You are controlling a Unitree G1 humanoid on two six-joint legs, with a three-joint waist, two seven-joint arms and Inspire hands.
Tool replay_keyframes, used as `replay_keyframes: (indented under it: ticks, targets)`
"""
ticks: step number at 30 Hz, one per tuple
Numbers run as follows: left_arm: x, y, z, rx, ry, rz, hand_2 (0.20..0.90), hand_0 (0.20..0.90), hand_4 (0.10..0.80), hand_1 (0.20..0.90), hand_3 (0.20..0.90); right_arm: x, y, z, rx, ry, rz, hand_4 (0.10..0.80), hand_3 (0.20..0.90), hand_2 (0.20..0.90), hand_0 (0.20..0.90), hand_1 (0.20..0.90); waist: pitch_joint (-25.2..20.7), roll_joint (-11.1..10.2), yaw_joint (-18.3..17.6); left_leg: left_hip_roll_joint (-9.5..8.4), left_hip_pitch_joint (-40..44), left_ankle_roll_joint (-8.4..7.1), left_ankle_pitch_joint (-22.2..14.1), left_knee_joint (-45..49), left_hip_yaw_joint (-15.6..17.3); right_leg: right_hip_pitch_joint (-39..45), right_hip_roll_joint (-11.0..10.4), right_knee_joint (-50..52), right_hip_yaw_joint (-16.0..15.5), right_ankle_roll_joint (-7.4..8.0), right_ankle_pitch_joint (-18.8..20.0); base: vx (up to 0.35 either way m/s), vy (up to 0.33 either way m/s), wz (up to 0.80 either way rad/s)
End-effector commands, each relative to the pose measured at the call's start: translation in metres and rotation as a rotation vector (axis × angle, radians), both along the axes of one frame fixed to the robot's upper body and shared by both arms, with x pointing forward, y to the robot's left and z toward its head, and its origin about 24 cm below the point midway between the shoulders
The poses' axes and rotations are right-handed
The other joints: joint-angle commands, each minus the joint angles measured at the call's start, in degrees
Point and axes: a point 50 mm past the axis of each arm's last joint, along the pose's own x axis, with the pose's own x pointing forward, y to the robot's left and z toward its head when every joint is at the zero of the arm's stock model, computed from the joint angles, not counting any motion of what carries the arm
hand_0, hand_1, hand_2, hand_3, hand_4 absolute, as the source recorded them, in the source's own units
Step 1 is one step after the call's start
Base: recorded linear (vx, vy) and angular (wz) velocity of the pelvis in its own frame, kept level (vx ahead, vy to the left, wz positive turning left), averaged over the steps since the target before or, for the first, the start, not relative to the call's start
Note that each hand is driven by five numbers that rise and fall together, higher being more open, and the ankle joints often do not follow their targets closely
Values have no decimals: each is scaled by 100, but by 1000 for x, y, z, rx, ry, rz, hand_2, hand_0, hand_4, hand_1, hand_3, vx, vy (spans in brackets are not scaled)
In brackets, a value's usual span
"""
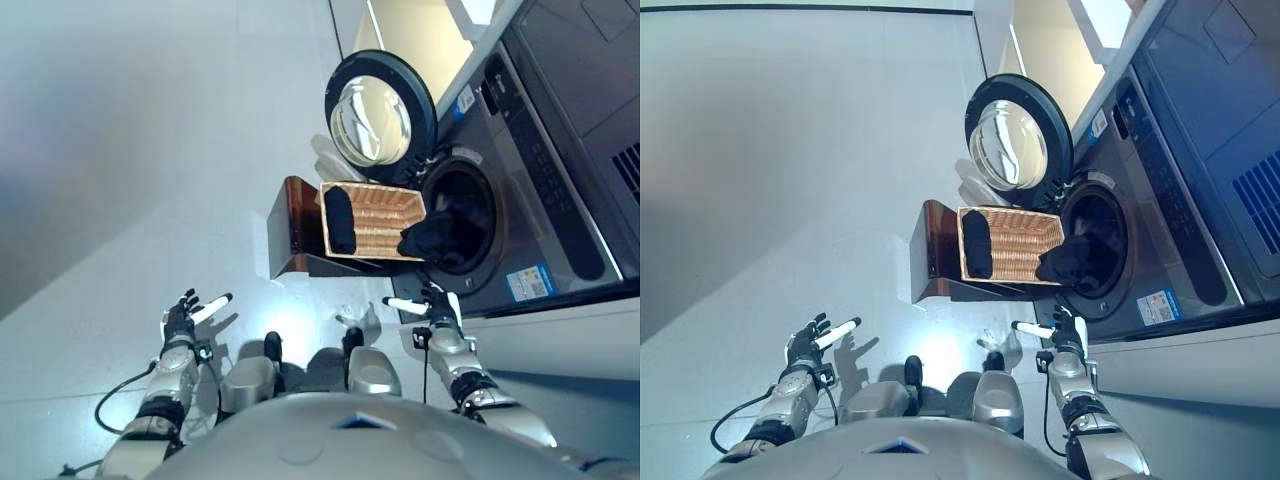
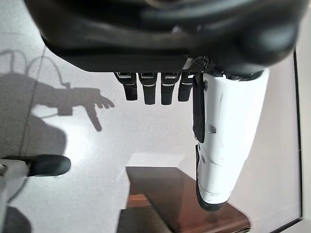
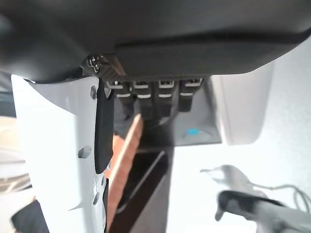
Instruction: Pick up the clothes and place them into the washing machine
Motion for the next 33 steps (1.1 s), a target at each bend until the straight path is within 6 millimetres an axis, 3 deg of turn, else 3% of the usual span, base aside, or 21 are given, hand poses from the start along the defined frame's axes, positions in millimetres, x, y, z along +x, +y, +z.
replay_keyframes:
  ticks: [1, 6, 9, 10, 13, 16, 19, 20, 22, 27, 29, 31, 33]
  targets:
    - [30, 14, 23, 69, -149, -25, 900, 900, 800, 900, 900, 36, -24, 29, -76, -169, -31, 800, 900, 900, 900, 900, 153, -160, 4, -14, 323, -696, -781, 619, -211, -417, -29, 124, -198, -97, 1109, 99, -53, 23]
    - [29, 11, 22, 56, -155, -13, 900, 900, 800, 900, 900, 38, -24, 31, -88, -174, -6, 800, 900, 900, 900, 900, 215, -233, 16, 3, 492, -753, -884, 625, -348, -437, -89, 296, -191, -48, 1298, 131, -144, 31]
    - [28, 9, 19, 50, -137, -3, 900, 900, 800, 900, 900, 37, -24, 31, -93, -171, -3, 800, 900, 900, 900, 900, 177, -182, 58, 127, 521, -817, -1007, 640, -415, -477, 32, 611, -318, -251, 697, 84, -156, 4]
    - [28, 8, 19, 50, -137, -3, 900, 900, 800, 900, 900, 37, -24, 31, -93, -171, -3, 800, 900, 900, 900, 900, 175, -182, 57, 128, 518, -817, -1008, 641, -416, -480, 32, 614, -319, -252, 695, 149, -221, 1]
    - [29, 0, 17, 19, -148, 8, 900, 900, 800, 900, 900, 37, -27, 32, -127, -163, 30, 800, 900, 900, 900, 900, 83, -9, -92, 394, 519, -987, -1039, 822, -550, -497, 295, 1013, -240, -477, 208, 196, -246, 7]
    - [36, -7, 17, 14, -146, -27, 900, 900, 800, 900, 900, 34, -29, 31, -136, -156, 33, 800, 900, 900, 900, 900, 3, 91, -225, 629, 556, -1118, -798, 1016, -750, -433, 584, 1205, -154, -676, -134, 188, -256, 24]
    - [39, -12, 17, -3, -157, -17, 900, 900, 800, 900, 900, 35, -30, 31, -152, -155, 43, 800, 900, 900, 900, 900, -44, 157, -233, 645, 496, -1180, -563, 1346, -830, -358, 709, 1200, -144, -776, -221, 153, -193, 16]
    - [41, -16, 18, -16, -174, -11, 900, 900, 800, 900, 900, 34, -33, 32, -161, -153, 42, 800, 900, 900, 900, 900, -44, 169, -212, 658, 307, -1221, -240, 1747, -796, -221, 759, 1161, -148, -848, -297, 129, -178, 1]
    - [43, -18, 18, -20, -178, -15, 900, 900, 800, 900, 900, 33, -36, 32, -173, -149, 28, 800, 900, 900, 900, 900, -34, 166, -193, 785, 159, -1259, 82, 1681, -762, -77, 806, 1148, -179, -908, -426, 151, -179, -1]
    - [43, -18, 19, -22, -189, -13, 900, 900, 800, 900, 900, 39, -35, 35, -189, -155, 54, 800, 900, 900, 900, 900, -5, 65, -39, 638, -498, -1184, -38, 1113, -990, 138, 773, 1167, -65, -932, -654, 146, -62, -4]
    - [41, -16, 20, -22, -191, -6, 900, 900, 800, 900, 900, 42, -34, 36, -194, -157, 68, 800, 900, 900, 900, 900, 59, 111, 56, 553, -731, -1207, 113, 889, -1093, 241, 819, 1188, 52, -927, -704, 170, 23, -12]
    - [42, -14, 21, -16, -194, -16, 900, 900, 800, 900, 900, 48, -33, 40, -198, -175, 78, 800, 900, 900, 900, 900, 129, 230, 79, 601, -883, -1230, 341, 637, -893, 313, 859, 1243, 103, -920, -786, 145, 88, -18]
    - [39, -13, 19, -7, -177, -33, 900, 900, 800, 900, 900, 50, -32, 40, -203, -176, 87, 800, 900, 900, 900, 900, 140, 293, 113, 620, -838, -1191, 264, 650, -662, 356, 831, 1328, 149, -920, -907, 156, 132, -36]
